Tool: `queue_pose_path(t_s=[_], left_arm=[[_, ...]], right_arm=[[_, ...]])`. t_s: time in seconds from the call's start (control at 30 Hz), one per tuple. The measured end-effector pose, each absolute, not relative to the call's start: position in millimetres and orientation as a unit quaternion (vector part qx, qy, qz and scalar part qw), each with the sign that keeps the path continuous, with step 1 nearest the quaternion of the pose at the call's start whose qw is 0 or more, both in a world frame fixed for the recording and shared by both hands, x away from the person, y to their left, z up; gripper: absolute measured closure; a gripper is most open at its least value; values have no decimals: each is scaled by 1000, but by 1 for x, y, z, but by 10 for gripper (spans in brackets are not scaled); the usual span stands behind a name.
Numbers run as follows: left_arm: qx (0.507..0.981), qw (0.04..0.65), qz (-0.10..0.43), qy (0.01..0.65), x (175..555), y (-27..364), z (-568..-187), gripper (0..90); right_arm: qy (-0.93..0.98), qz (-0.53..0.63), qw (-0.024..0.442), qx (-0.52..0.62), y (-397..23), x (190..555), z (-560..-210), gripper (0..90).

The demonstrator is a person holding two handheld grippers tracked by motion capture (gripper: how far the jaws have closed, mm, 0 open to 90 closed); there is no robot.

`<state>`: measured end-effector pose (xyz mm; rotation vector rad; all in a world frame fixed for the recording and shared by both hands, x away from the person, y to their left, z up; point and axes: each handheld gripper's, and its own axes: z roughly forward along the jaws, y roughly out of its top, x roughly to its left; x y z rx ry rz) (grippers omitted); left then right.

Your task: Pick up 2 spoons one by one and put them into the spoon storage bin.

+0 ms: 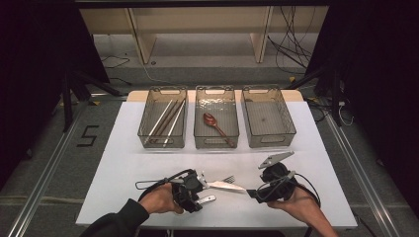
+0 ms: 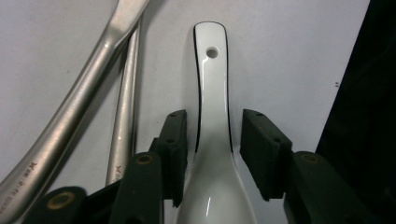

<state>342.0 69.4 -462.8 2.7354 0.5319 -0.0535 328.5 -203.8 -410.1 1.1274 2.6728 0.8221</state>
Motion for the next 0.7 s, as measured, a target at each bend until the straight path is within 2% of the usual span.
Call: queue_pose_path(t_s=[0.2,0.7], left_arm=[[969,172,-8,179,339,68,-462,701],[969,165,-22,182,337,68,-461,723]], right_arm=[[884,272,63,375,-204,329,-411,310],[882,275,60,377,-205,330,-410,316]])
